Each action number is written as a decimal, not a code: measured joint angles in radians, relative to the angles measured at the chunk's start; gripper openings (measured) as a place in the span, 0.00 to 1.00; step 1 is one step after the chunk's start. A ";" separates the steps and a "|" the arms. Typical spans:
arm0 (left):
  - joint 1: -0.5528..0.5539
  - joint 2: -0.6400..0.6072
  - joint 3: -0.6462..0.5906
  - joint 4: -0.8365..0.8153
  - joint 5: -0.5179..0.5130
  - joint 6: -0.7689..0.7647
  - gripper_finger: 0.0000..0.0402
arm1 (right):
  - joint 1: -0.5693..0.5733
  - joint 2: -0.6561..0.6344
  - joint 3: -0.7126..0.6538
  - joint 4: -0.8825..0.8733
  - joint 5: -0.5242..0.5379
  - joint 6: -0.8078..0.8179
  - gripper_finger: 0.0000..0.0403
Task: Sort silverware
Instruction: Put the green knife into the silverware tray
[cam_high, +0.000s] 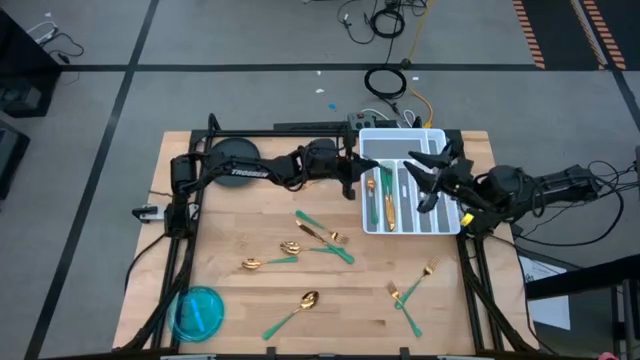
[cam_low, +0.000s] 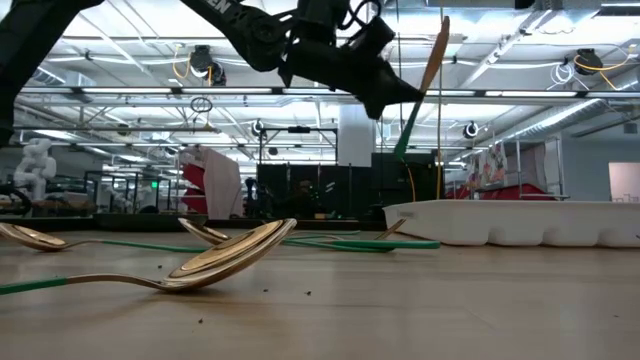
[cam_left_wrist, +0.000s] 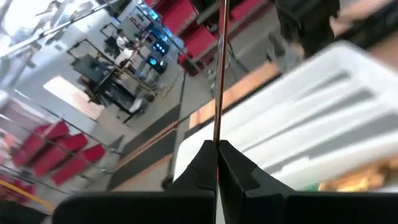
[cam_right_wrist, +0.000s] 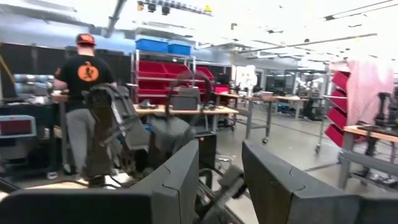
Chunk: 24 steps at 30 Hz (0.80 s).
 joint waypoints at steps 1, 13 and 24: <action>0.000 0.000 0.000 -0.015 -0.008 0.038 0.00 | 0.012 0.000 0.011 -0.002 0.000 -0.001 0.29; -0.063 0.097 0.002 -0.002 -0.073 0.444 0.00 | 0.089 0.003 0.063 -0.010 0.076 -0.035 0.29; -0.160 0.284 0.176 0.052 -0.117 0.529 0.00 | 0.103 0.014 0.063 -0.026 0.081 -0.013 0.29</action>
